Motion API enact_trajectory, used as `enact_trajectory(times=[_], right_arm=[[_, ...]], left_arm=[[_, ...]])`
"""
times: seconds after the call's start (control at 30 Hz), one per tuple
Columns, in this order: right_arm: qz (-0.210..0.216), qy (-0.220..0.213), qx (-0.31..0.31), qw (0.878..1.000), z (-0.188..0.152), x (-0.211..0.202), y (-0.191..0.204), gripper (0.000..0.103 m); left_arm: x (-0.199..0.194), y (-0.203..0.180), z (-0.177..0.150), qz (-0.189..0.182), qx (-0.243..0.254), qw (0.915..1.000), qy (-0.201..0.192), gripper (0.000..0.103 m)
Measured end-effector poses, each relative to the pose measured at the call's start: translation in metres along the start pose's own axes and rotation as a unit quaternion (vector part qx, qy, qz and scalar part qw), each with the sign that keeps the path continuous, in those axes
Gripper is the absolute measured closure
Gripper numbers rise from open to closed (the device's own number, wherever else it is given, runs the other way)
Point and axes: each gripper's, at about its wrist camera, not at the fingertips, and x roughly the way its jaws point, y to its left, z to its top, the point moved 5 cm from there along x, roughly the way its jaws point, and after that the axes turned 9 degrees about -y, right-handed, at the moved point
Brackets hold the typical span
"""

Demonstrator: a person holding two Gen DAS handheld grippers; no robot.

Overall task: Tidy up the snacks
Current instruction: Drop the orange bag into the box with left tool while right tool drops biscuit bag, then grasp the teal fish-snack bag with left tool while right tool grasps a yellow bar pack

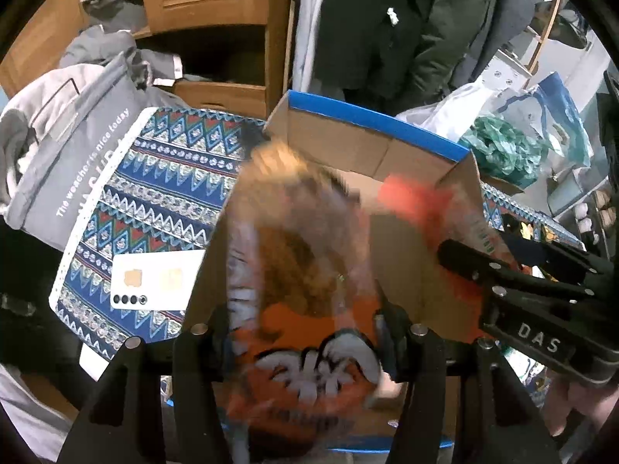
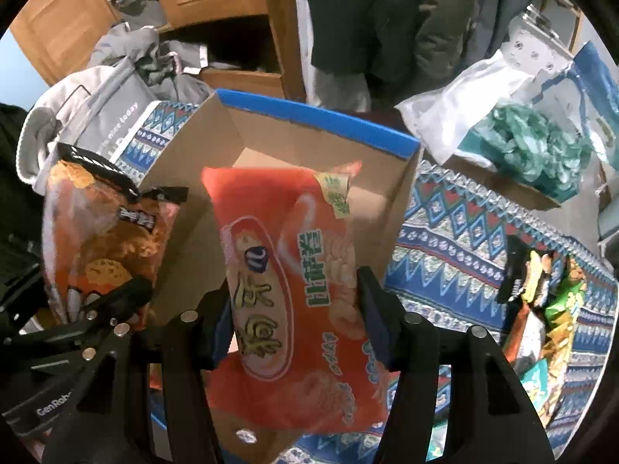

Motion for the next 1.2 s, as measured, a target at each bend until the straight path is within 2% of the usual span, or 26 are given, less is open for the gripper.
enact_trajectory(times=[0.07,0.13,0.27,0.57,0.67,0.93,1.2], right_arm=[[0.005,0.001,0.001,1.0,0.001,0.001,0.001,0.032],[0.0,-0.008,-0.001,1.0,0.004,-0.002,0.0,0.029],[-0.011,-0.017,-0.001,1.0,0.008,-0.008,-0.006,0.028],[-0.027,-0.026,0.015,0.999,0.003,-0.029,-0.031,0.026],[-0.035,-0.029,0.02,0.999,0.0,-0.037,-0.04,0.025],[-0.067,-0.042,0.012,0.997,-0.014,-0.063,-0.071,0.025],[-0.097,-0.046,0.005,0.994,-0.044,-0.092,-0.113,0.025]], left_arm=[[-0.002,0.0,0.002,0.003,0.004,1.0,-0.009,0.034],[-0.004,0.0,0.004,0.01,0.007,0.9998,-0.016,0.03],[-0.005,0.001,0.005,0.01,0.001,0.9999,-0.013,0.03],[-0.01,-0.012,0.003,-0.015,-0.017,0.9997,-0.005,0.03],[-0.014,-0.024,0.003,-0.024,-0.009,0.9996,-0.009,0.026],[-0.02,-0.063,-0.006,-0.047,0.022,0.9986,-0.012,0.025],[-0.024,-0.112,-0.018,-0.072,0.056,0.9958,-0.006,0.023]])
